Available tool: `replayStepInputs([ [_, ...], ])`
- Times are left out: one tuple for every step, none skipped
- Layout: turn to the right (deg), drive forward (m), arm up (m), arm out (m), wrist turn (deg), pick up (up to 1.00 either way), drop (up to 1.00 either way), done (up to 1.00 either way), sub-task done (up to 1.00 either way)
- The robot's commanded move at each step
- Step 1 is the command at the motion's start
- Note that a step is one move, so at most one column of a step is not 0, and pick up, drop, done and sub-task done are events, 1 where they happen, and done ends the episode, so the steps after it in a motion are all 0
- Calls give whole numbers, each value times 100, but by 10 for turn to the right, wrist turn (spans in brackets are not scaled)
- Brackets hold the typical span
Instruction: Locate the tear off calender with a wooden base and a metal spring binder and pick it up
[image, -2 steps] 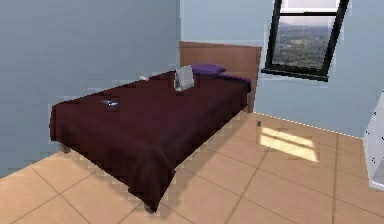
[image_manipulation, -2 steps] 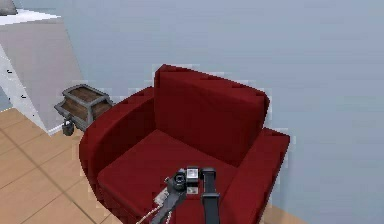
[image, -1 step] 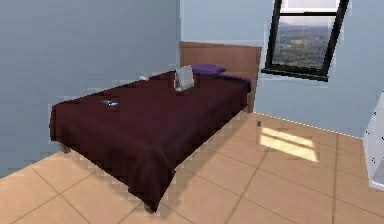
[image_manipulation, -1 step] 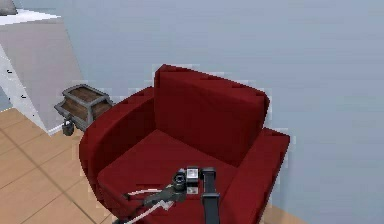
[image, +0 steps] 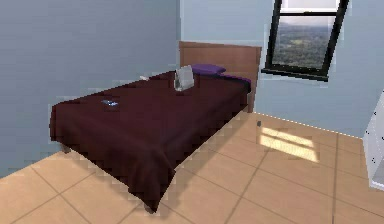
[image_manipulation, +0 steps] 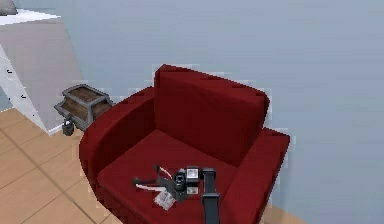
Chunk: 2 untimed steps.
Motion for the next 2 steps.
replayStepInputs([
  [0, 0, 0, 0, 180, 0, 0, 0, 0],
  [0, 0, -30, 0, 0, 0, 0, 0, 0],
])
